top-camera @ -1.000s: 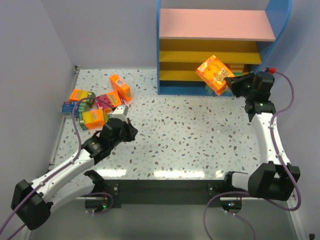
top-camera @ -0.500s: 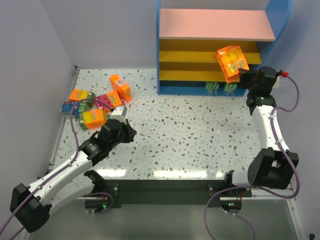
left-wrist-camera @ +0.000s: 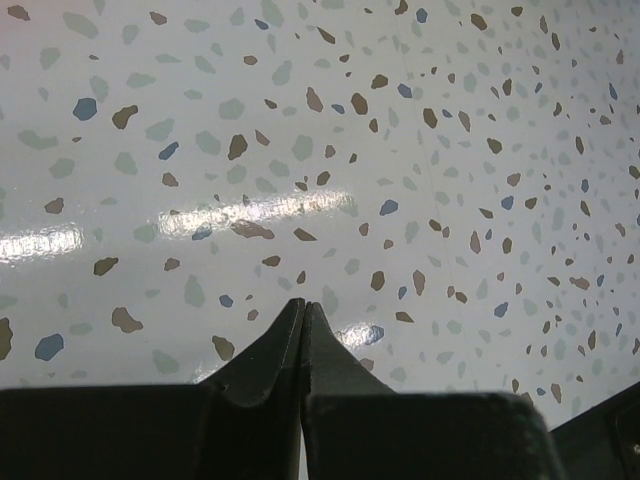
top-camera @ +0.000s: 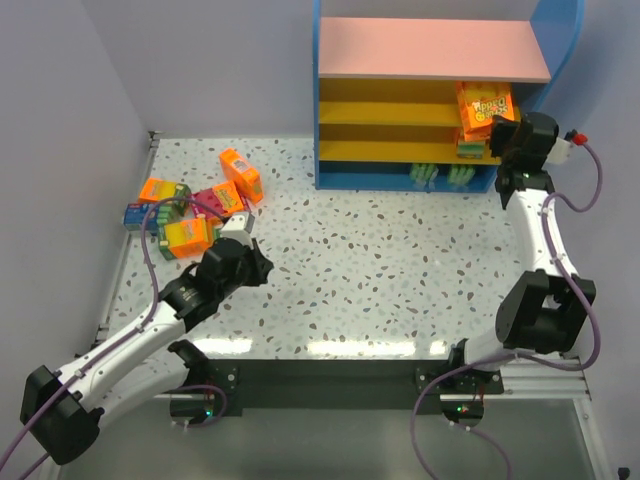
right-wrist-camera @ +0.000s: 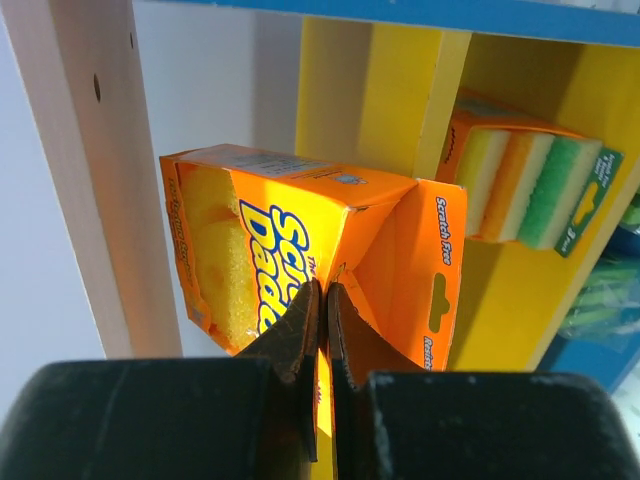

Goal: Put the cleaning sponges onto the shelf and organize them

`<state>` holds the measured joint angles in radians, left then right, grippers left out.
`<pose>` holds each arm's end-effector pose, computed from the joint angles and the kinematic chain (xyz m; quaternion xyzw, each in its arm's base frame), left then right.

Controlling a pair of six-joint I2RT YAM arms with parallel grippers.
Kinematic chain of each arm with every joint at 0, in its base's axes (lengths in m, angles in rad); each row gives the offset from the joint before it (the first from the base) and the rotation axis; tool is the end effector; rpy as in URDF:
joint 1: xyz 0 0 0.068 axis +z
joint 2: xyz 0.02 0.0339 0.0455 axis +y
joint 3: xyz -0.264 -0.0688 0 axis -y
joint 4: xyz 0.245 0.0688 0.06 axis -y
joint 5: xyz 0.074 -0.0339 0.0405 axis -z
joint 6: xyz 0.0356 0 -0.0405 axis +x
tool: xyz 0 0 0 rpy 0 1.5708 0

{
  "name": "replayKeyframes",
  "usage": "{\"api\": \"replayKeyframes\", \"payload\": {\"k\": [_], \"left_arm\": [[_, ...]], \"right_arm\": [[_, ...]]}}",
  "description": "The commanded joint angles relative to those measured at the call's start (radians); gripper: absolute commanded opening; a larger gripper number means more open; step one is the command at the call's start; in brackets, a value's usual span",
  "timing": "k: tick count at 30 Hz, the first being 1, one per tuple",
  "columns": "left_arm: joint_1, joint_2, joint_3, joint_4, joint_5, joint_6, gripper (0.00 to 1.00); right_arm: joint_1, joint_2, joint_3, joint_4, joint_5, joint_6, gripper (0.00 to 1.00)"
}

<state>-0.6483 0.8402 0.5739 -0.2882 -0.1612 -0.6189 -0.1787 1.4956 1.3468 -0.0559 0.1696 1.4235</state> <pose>0.1539 -0.1094 0.2461 -0.0264 0.8713 -0.2304 0.4325 0.3514 -0.0696 0.3776 0.5922 0.4995 0.3133 0.5493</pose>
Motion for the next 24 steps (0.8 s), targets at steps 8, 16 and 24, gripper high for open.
{"api": "replayKeyframes", "payload": {"k": [8,16,24], "left_arm": [[0.004,-0.013,0.043,-0.023,-0.004,-0.015,0.0],[0.004,-0.024,0.058,-0.048,-0.02,-0.012,0.0],[0.004,-0.012,0.063,-0.045,-0.017,-0.012,0.0]], "right_arm": [[-0.004,0.155,0.162,0.113,0.088,0.111,0.0],[-0.002,0.221,0.258,0.091,0.085,0.114,0.0],[-0.004,0.219,0.229,0.067,0.114,0.11,0.05]]}}
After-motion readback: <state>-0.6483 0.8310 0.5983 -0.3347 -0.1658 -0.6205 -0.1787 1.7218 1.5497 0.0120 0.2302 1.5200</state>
